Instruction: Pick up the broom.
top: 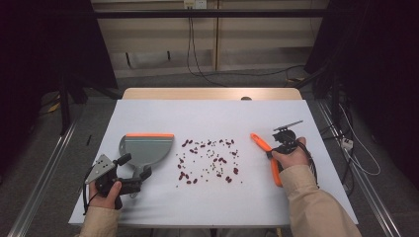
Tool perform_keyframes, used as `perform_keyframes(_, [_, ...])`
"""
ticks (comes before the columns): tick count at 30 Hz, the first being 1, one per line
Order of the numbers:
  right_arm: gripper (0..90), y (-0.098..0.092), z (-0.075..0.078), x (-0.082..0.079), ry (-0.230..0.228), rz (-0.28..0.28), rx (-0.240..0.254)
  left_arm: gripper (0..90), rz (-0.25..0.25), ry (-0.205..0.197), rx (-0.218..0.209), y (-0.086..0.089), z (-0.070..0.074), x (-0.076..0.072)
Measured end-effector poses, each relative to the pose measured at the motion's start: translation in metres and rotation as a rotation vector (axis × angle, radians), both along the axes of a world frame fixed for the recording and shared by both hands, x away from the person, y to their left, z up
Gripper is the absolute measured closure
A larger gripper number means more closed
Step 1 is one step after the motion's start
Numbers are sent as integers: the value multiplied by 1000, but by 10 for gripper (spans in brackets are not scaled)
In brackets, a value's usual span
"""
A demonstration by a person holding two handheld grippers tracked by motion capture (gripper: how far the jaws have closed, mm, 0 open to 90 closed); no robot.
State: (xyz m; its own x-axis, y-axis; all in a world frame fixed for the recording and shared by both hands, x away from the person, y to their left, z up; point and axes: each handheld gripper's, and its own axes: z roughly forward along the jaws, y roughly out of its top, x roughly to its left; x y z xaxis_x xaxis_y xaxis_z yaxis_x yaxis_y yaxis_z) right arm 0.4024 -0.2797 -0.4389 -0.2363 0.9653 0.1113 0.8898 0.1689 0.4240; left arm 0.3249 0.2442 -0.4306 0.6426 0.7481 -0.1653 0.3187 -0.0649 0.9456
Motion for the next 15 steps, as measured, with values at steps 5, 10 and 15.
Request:
perform_keyframes(5, [698,0,1,0,1,11,-2,33,-1,-5,0,-1,2,-1])
perform_keyframes(10, [699,0,2,-1,-24,11,-5,33,-9,-5,10,-1,1,0])
perform_keyframes(15, [699,-2,3,-3,-55,9,20,33,-2,-8,8,0,1,-1])
